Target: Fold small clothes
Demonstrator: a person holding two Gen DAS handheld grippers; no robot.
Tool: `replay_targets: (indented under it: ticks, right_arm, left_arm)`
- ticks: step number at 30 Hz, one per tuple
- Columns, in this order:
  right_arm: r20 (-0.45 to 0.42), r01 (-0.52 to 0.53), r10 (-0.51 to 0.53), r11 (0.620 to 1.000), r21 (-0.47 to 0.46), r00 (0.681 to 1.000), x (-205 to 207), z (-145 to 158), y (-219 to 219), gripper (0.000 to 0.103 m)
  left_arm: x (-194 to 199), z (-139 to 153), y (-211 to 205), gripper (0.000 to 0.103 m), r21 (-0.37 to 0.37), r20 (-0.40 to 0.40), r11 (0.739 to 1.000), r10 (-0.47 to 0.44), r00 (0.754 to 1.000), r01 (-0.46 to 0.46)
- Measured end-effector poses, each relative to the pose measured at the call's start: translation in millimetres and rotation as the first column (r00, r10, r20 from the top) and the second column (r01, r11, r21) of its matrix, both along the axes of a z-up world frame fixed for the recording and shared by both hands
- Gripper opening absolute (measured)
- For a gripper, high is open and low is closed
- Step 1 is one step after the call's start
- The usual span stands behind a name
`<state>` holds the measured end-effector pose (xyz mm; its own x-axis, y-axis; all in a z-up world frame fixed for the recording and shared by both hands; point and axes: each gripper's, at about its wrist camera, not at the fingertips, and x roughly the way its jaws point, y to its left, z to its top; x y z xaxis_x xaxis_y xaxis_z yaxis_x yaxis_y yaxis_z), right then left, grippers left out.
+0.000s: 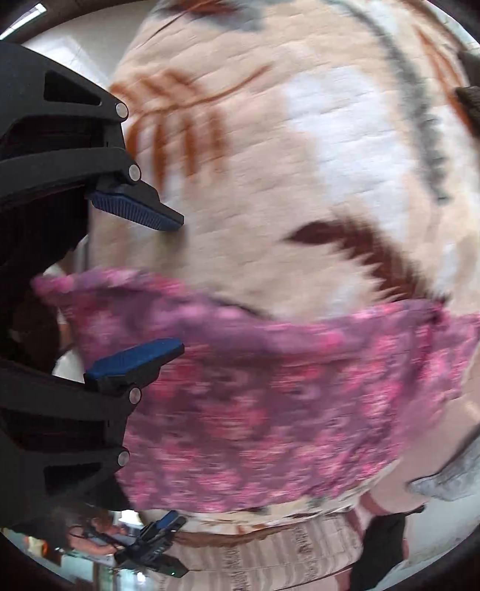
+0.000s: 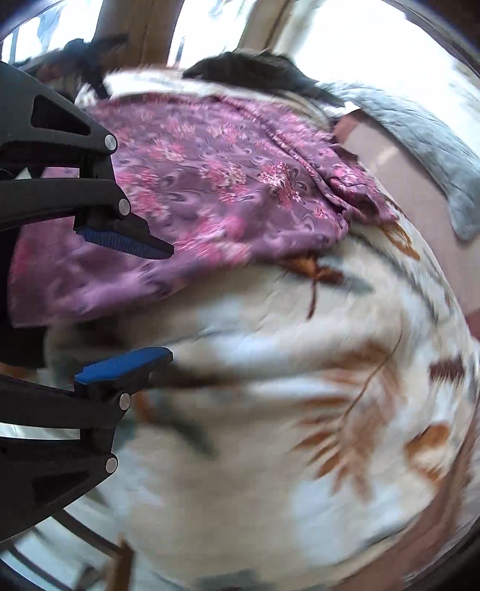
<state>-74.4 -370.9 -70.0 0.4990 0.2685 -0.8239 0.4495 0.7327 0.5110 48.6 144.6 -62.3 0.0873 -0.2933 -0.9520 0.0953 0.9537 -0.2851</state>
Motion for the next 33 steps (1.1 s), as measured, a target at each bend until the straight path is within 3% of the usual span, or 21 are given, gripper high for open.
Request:
replay_targets:
  ticks: [4,9,14,15,16,18,23,27,33]
  right_arm:
    - [0.047,-0.005,-0.001,0.991,0.133,0.999,-22.9,-16.7,2.3,0.054]
    - [0.088,-0.061,0.037,0.953,0.297,0.995,-28.8,-38.1,17.2,0.054]
    - [0.136,-0.093,0.044,0.917,0.387,0.99,-31.9,-44.9,23.1,0.054]
    - [0.154,-0.109,0.053,0.917,0.384,0.987,-32.2,-41.6,24.7,0.053]
    - [0.176,-0.128,0.065,0.918,0.376,0.982,-32.5,-36.7,26.2,0.043]
    - [0.217,-0.165,0.091,0.921,0.353,0.972,-32.6,-24.7,28.3,0.02]
    - [0.279,-0.21,0.141,0.948,0.237,0.95,-34.0,6.0,37.6,0.012]
    - [0.364,-0.213,0.127,0.955,0.207,0.923,-34.5,32.7,43.1,0.011]
    - [0.453,-0.188,0.074,0.959,0.212,0.888,-18.9,66.0,42.7,0.011]
  left_arm:
    - [-23.6,-11.0,-3.9,0.062,-0.011,-0.036,1.0,-0.023,0.999,0.023]
    - [-40.2,-33.4,4.1,0.062,-0.148,-0.16,0.988,0.016,0.987,-0.04]
    - [-46.4,-42.6,8.3,0.059,-0.214,-0.203,0.972,0.05,0.978,-0.094]
    - [-46.8,-40.0,8.0,0.049,-0.226,-0.193,0.969,0.056,0.98,-0.1]
    - [-46.8,-38.4,7.5,0.029,-0.237,-0.19,0.966,0.055,0.98,-0.1]
    - [-44.6,-32.2,5.0,0.009,-0.266,-0.188,0.959,0.043,0.981,-0.093]
    - [-43.5,-2.7,4.0,0.006,-0.346,-0.103,0.936,0.033,0.994,-0.067]
    - [-37.5,30.7,8.7,0.006,-0.442,-0.015,0.896,0.052,0.999,-0.053]
    - [-15.8,60.5,20.7,0.006,-0.537,0.047,0.84,0.122,0.991,-0.078]
